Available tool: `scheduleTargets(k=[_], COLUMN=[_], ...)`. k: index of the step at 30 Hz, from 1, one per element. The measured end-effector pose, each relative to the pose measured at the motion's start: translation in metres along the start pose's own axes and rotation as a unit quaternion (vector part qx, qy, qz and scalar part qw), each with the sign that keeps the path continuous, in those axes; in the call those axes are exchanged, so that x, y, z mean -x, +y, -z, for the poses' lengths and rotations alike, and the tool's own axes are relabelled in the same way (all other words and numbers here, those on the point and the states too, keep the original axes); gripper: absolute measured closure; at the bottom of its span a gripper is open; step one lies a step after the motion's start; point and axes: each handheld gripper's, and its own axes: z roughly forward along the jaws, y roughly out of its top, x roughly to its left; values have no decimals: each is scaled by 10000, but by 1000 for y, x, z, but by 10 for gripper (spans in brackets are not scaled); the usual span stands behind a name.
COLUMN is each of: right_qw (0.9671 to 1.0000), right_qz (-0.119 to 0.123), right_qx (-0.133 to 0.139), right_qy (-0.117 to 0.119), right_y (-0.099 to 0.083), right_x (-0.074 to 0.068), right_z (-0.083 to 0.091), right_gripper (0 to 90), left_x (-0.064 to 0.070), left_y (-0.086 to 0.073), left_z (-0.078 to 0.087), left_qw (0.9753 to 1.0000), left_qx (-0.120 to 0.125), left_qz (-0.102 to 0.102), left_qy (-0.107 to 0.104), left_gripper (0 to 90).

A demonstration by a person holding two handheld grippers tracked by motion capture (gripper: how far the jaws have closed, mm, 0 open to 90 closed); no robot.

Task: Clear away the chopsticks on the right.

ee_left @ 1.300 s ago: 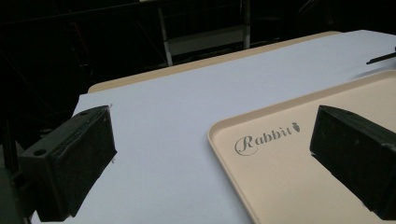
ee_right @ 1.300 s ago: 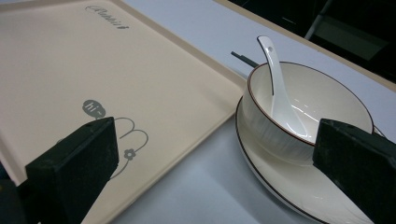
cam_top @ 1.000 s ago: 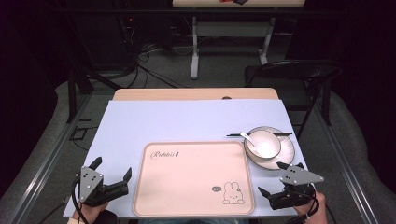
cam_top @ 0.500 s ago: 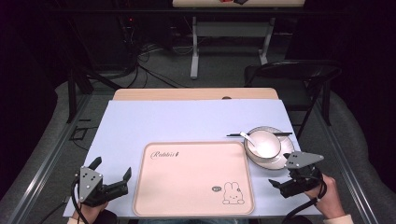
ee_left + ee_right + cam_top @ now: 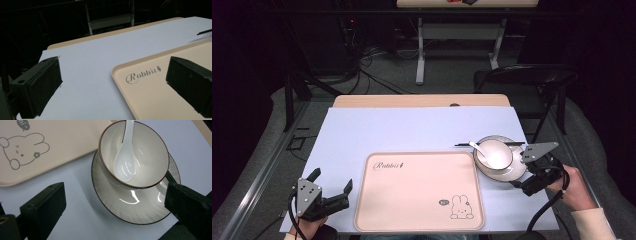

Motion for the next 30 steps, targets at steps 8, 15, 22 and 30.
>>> scheduleTargets(k=[8, 15, 22, 30], right_qw=[9992, 9974, 9943, 9885], right_qz=[301, 457, 574, 943], right_qx=[-185, -473, -811, -1090], right_qy=[180, 282, 396, 449], right_y=[16, 33, 45, 51], right_x=[34, 65, 88, 105], right_z=[3, 0, -11, -25], right_gripper=[33, 1, 0, 0], left_x=[-1, -1, -1, -1], left_y=[0, 0, 0, 0], left_z=[0, 0, 0, 0], left_qw=[10000, 10000, 10000, 10000], left_qx=[-3, -1, -1, 2], left_qz=[3, 7, 6, 10], left_qy=[3, 0, 0, -13], left_gripper=[0, 0, 0, 0])
